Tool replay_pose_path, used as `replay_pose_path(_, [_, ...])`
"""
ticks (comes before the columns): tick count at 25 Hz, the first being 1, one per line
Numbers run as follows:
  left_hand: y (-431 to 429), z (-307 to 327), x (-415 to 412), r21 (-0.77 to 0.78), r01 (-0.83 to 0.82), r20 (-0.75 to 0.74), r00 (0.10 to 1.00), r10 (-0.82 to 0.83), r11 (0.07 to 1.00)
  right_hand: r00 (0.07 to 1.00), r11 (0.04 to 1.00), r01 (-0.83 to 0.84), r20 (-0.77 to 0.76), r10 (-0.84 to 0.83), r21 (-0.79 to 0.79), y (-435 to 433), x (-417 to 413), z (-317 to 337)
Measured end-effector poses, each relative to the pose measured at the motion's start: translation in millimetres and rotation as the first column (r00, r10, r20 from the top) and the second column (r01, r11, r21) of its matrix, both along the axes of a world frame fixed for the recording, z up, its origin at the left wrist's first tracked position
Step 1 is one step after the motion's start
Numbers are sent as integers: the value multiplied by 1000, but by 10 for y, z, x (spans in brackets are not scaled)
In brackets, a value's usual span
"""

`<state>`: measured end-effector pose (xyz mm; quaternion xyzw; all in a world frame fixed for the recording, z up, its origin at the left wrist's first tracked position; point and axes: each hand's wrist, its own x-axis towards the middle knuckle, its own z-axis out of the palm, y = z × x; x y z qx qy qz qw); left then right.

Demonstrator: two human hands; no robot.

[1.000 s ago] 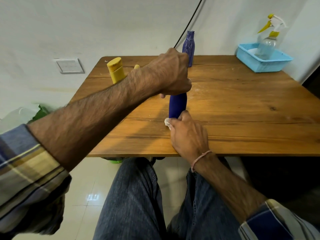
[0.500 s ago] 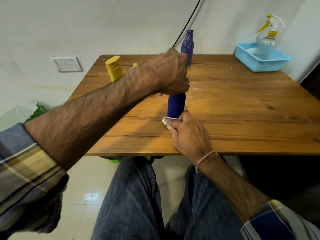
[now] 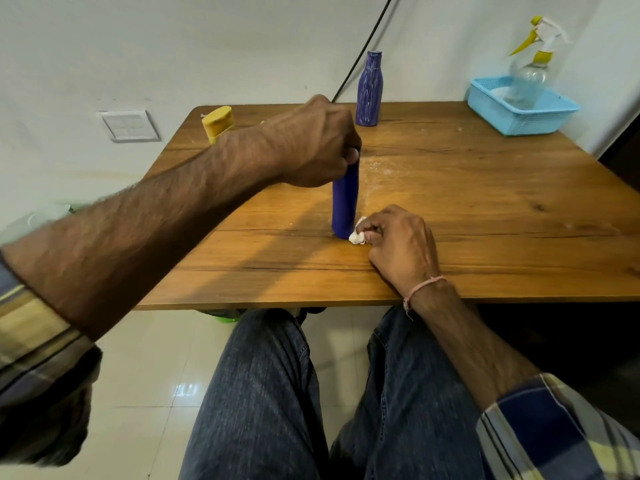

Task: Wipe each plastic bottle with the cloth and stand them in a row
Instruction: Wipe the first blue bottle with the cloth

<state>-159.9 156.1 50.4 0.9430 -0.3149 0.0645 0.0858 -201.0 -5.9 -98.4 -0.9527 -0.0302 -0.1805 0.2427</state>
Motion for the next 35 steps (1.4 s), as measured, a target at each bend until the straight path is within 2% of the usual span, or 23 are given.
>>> replay_pose_path(6, [46, -62, 14, -13, 44, 16, 999, -44, 999, 997, 996, 73, -12, -72, 52, 61, 173, 42])
replay_pose_path(9, [50, -70, 44, -60, -5, 0, 1000, 5, 998, 999, 998, 46, -26, -45, 49, 35, 49, -3])
replay_pose_path(12, [43, -95, 71, -102, -32, -12, 999, 30, 994, 1000, 994, 5, -18, -3, 108, -23, -164, -70])
replay_pose_path(16, [-12, -69, 64, -77, -34, -8, 999, 34, 996, 983, 989, -77, 176, 55, 126, 129, -239, -56])
replay_pose_path(19, [-12, -45, 75, -48, -45, -16, 999, 44, 998, 919, 989, -84, 393, 31, 118, 280, -160, 122])
replay_pose_path(20, [-10, -40, 80, -39, -48, -18, 999, 48, 998, 908, 991, -77, 419, 23, 111, 305, -131, 166])
replay_pose_path(21, [-17, -37, 84, -33, -50, -22, 999, 49, 998, 920, 996, -56, 392, 23, 73, 321, -115, 174])
replay_pose_path(24, [-23, -28, 85, -30, -49, -38, 998, 48, 998, 992, 991, 9, 130, 8, -135, 390, -134, 40])
replay_pose_path(25, [-26, -24, 83, -27, -47, -41, 998, 46, 999, 996, 986, 21, 94, -6, -164, 413, -135, -2])
replay_pose_path(27, [-29, -24, 74, -23, -47, -45, 998, 46, 999, 990, 985, 52, 139, -29, -166, 485, -137, -7])
replay_pose_path(29, [-40, -25, 78, -27, -48, -42, 998, 47, 998, 957, 987, 106, 283, -69, -118, 573, -107, 23])
replay_pose_path(31, [-46, -27, 84, -17, -55, -21, 998, 55, 998, 937, 986, 121, 342, -74, -118, 645, -83, 28])
replay_pose_path(35, [-40, -13, 54, -41, -46, -52, 998, 44, 998, 981, 975, 82, 191, -42, -208, 574, -178, -36])
